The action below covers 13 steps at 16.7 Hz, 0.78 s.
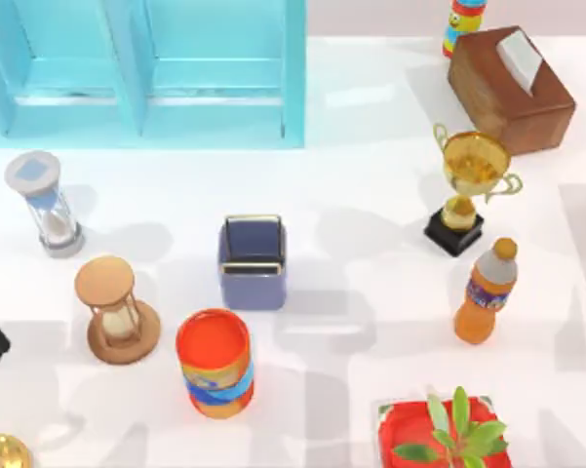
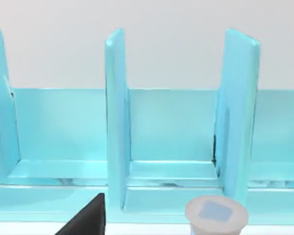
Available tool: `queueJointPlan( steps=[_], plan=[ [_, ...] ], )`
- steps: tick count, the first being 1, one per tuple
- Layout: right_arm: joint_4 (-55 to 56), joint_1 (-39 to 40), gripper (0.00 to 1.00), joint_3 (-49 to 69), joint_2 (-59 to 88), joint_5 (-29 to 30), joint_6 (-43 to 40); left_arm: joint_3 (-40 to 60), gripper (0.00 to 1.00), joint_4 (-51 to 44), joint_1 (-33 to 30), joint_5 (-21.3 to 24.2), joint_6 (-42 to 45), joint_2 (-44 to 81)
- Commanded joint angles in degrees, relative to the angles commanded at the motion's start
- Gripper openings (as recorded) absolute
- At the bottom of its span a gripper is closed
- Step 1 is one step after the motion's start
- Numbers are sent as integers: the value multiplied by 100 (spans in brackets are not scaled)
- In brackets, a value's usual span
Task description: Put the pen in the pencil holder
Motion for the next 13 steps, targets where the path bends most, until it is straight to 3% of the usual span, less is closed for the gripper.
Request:
queueJointPlan(
  steps=[6, 13],
  plan=[
    [0, 0, 100, 0, 0, 0, 0, 824, 100, -267, 430, 323, -212, 513],
    [0, 0, 100, 0, 0, 0, 0, 3708, 100, -1559, 2097, 1573, -1098, 3822]
  ],
)
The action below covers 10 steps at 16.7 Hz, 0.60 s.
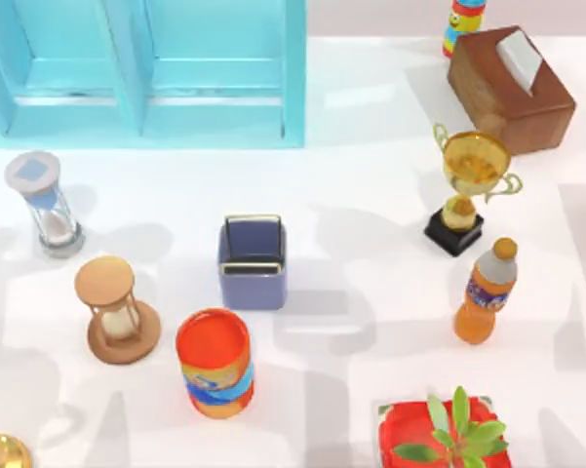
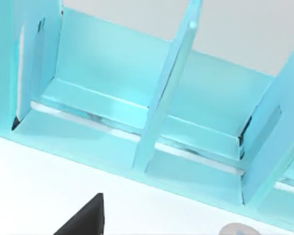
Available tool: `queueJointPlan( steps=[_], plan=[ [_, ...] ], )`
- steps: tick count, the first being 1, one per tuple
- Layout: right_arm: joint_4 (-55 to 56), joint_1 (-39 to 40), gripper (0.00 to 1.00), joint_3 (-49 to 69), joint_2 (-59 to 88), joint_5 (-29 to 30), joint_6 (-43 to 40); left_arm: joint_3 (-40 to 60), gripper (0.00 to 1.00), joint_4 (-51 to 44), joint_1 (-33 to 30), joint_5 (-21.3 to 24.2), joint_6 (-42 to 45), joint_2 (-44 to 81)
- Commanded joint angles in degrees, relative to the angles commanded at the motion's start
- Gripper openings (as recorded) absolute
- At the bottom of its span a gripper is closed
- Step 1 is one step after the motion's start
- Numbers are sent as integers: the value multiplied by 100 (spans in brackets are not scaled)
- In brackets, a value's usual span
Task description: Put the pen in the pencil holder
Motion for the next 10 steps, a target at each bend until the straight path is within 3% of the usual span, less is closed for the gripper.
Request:
queueJointPlan(
  steps=[5, 10],
  plan=[
    [0, 0, 100, 0, 0, 0, 0, 2139, 100, -980, 1078, 796, -748, 3430],
    [0, 0, 100, 0, 0, 0, 0, 3452, 100, -1742, 1757, 1264, -1382, 6111]
  ],
)
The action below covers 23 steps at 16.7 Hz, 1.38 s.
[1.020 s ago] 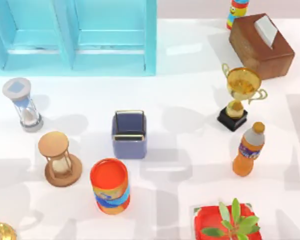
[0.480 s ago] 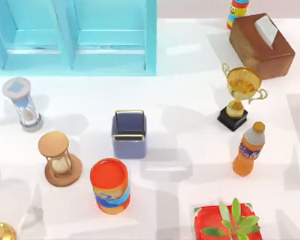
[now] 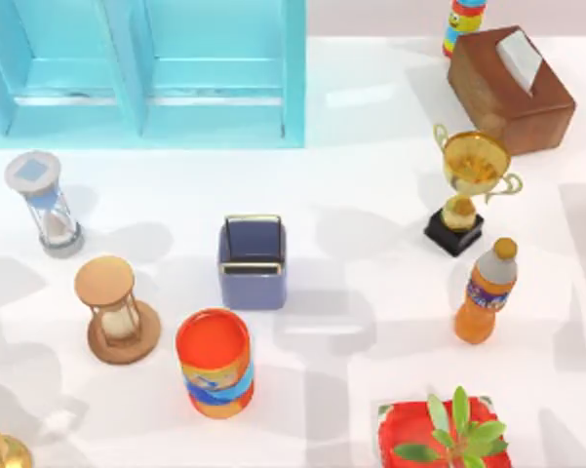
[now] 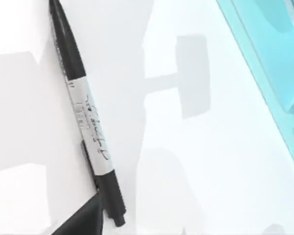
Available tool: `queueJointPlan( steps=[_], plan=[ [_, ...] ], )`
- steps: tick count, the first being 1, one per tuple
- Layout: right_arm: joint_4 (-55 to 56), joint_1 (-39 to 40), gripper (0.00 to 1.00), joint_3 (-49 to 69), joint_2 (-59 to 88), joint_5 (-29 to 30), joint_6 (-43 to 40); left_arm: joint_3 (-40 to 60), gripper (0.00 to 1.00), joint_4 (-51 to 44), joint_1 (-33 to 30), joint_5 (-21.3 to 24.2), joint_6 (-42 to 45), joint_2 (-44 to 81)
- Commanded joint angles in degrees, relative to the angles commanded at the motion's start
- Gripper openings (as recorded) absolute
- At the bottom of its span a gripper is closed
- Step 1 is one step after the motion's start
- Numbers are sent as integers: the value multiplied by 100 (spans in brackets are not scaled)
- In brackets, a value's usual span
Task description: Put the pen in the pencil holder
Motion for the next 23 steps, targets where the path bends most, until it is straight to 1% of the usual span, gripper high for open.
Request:
queueJointPlan(
  steps=[2, 5, 12, 15, 20, 23],
  plan=[
    [0, 0, 100, 0, 0, 0, 0, 230, 100, -209, 155, 93, -180, 669],
    [0, 0, 100, 0, 0, 0, 0, 325, 100, -404, 291, 165, -353, 1234],
    [0, 0, 100, 0, 0, 0, 0, 315, 100, -413, 284, 169, -393, 1335],
    [0, 0, 100, 0, 0, 0, 0, 313, 100, -7, 132, 133, -587, 1669],
    [0, 0, 100, 0, 0, 0, 0, 249, 100, 1204, -314, 13, -1064, 2529],
    [0, 0, 100, 0, 0, 0, 0, 240, 100, 1371, -400, -13, -1153, 2681]
  ],
)
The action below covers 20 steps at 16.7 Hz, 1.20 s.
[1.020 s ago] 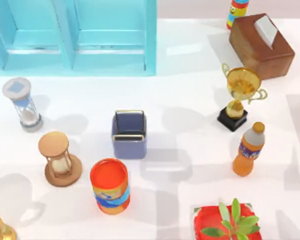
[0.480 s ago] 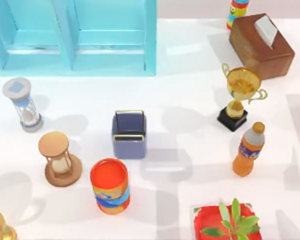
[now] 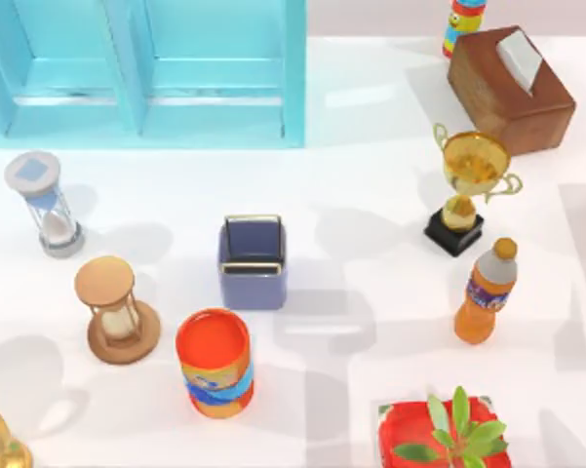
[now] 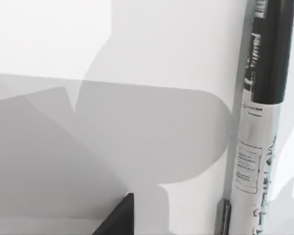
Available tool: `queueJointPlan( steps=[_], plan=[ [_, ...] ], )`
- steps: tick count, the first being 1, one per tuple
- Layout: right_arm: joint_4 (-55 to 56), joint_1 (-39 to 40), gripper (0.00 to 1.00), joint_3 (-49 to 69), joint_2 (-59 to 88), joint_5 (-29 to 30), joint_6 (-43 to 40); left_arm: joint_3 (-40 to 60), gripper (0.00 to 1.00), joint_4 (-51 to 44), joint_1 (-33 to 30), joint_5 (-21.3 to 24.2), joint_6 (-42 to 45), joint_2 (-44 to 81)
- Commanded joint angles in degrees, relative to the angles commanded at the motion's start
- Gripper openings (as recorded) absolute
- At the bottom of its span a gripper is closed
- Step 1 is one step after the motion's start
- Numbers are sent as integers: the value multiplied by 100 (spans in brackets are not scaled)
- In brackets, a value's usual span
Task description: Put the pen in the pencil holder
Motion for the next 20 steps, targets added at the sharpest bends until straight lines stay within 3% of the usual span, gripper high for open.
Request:
queueJointPlan(
  steps=[2, 15, 20],
  plan=[
    [0, 0, 100, 0, 0, 0, 0, 0, 100, 0, 0, 0, 0, 0],
    [0, 0, 100, 0, 0, 0, 0, 0, 2, 0, 0, 0, 0, 0],
    [0, 0, 100, 0, 0, 0, 0, 0, 0, 0, 0, 0, 0, 0]
  ],
)
